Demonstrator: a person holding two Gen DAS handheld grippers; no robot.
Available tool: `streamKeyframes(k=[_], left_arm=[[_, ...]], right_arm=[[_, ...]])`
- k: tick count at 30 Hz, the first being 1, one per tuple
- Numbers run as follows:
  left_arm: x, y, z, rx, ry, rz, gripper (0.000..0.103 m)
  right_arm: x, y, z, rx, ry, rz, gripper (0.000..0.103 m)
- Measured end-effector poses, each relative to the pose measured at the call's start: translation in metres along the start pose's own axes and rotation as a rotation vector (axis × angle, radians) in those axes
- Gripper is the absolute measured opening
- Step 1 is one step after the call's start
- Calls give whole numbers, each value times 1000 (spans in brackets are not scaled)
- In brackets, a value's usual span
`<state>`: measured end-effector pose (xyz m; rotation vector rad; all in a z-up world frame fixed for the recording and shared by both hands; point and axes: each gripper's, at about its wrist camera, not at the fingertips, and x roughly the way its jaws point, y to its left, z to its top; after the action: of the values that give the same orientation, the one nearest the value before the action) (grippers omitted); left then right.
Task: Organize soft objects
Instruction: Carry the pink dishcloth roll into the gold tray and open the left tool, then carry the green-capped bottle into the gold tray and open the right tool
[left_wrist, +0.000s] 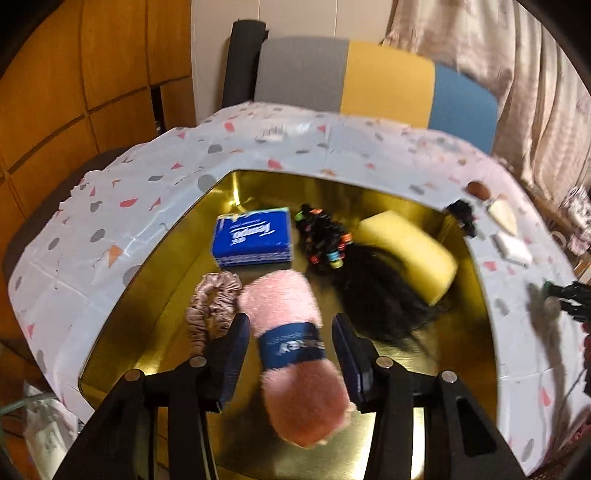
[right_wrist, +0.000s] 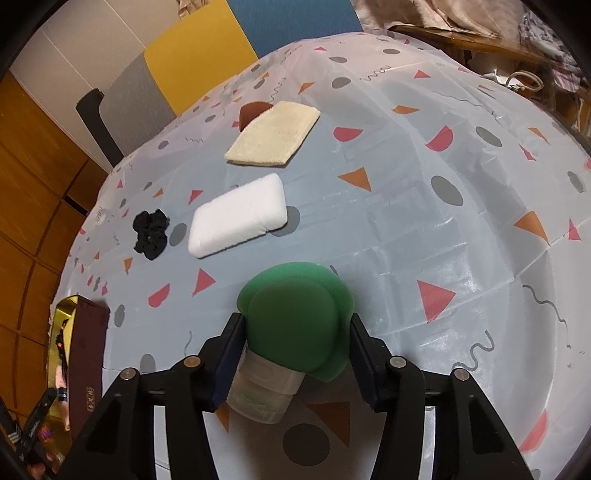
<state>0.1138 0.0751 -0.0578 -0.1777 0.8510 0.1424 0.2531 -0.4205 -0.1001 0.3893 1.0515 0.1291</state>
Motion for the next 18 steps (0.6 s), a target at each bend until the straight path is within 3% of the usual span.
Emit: streamKeyframes(k=[7,18], left_arm=[[-13,-12,-9,-38,-10,-172,46],[-24,-17,-20,-7,-20,-217,46]], right_arm=[[-12,4,-6,14,-45,58,55],[-25,43,-40,-18,-53,225,55]])
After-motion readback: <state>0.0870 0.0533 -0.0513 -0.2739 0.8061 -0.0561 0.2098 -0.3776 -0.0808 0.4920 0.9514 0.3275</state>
